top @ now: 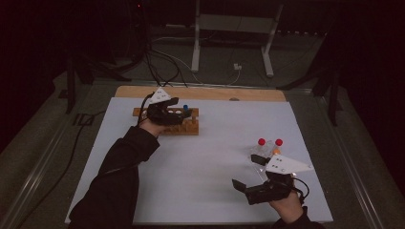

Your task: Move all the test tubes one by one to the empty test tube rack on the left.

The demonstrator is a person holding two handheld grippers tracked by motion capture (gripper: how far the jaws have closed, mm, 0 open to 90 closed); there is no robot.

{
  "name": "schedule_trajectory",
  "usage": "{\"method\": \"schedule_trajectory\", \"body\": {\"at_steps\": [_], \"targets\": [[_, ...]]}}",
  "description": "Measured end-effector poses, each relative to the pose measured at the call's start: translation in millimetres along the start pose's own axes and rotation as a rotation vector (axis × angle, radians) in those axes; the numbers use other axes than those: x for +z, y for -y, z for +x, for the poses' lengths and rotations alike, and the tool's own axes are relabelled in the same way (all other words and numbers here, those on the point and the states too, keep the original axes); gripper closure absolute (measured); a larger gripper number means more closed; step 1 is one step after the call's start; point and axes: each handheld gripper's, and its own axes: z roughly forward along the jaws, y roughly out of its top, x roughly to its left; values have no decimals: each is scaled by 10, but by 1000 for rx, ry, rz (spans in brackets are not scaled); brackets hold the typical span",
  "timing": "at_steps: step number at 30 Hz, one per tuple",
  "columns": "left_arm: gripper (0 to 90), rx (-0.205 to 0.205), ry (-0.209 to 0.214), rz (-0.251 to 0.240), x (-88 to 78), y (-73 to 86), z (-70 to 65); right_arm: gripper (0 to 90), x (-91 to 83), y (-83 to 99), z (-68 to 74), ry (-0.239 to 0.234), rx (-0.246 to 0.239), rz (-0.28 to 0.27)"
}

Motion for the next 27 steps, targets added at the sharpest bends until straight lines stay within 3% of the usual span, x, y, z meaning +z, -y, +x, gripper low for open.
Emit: {"method": "schedule_trajectory", "body": {"at_steps": [7,19,22,27], "targets": [[24,5,78,0,-333,56,-163,1,-192,-68,-155,67,2,-20],[22,10,176,20,-756,352,-445,0,-442,23,-426,195,32,-24],[22,8,198,24,-833,452,-522,1,-502,55,-486,236,16,-10],[22,7,206,22,-943,584,-618,1,-622,122,-588,271,42,-4]]}}
